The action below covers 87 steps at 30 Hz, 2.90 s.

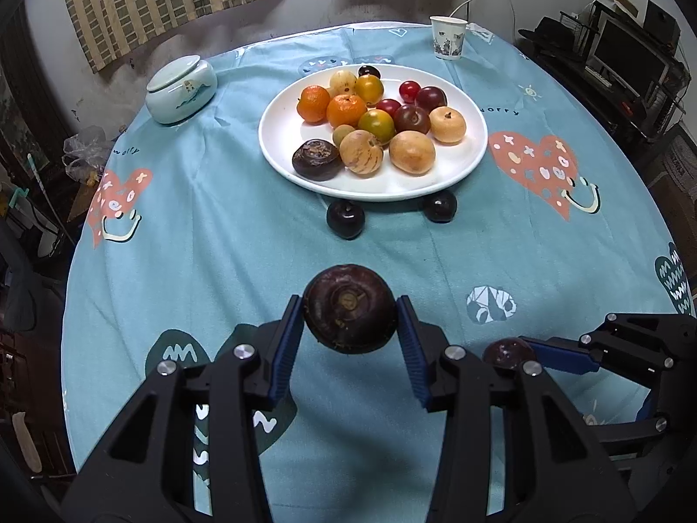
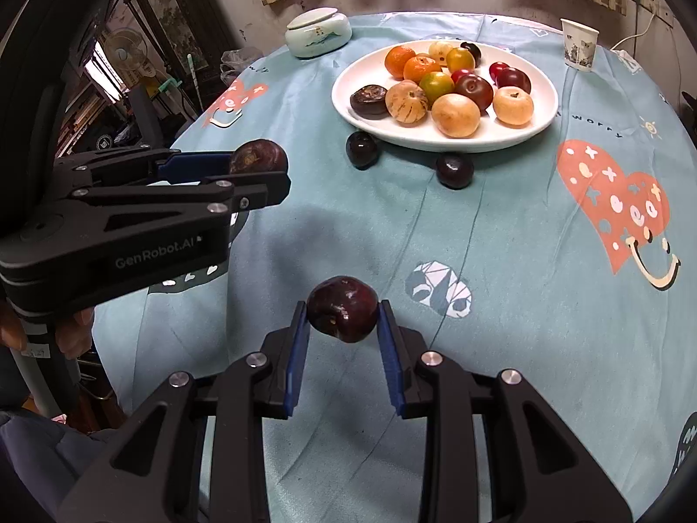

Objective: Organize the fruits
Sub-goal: 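Hold the dark fruit and plum and move both grippers toward the plate, then lower the dark fruit and plum onto the plate and open both grippers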

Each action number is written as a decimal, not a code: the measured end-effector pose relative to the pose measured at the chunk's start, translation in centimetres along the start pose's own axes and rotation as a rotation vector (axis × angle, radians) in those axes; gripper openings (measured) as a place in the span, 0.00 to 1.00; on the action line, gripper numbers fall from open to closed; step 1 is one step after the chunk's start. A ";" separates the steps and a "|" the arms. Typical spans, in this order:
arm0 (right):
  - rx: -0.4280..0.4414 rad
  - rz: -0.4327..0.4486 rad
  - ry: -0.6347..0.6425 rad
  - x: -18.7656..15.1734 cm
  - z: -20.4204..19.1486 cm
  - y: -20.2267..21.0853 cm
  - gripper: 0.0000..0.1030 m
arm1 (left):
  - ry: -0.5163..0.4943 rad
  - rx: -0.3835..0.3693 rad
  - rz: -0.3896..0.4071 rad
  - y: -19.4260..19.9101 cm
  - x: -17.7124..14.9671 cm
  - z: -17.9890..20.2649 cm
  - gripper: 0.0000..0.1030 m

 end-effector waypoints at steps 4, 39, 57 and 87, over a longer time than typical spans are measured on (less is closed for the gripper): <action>-0.003 0.010 0.002 0.1 -0.1 0.3 0.31 | 0.001 0.001 0.009 0.5 0.0 0.0 0.43; 0.032 -0.035 -0.015 1.2 1.5 -1.8 0.31 | 0.013 -0.004 -0.036 -2.4 1.6 -0.4 0.43; 0.034 -0.055 -0.030 0.7 1.7 -2.4 0.31 | 0.063 -0.020 -0.057 -3.0 0.6 -2.3 0.43; -0.210 0.120 -0.008 20.9 12.4 -7.4 0.62 | 0.177 0.006 0.034 -10.1 17.9 -6.9 0.54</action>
Point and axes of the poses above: each gripper's, at about its wrist camera, not at the fingertips, and y roughly against the way its jaws point, z to its right, x to its top, the point moved 3 cm from there along -y, roughly the way its jaws point, and after that the axes turned 8 degrees about -x, right-handed, at the moved point
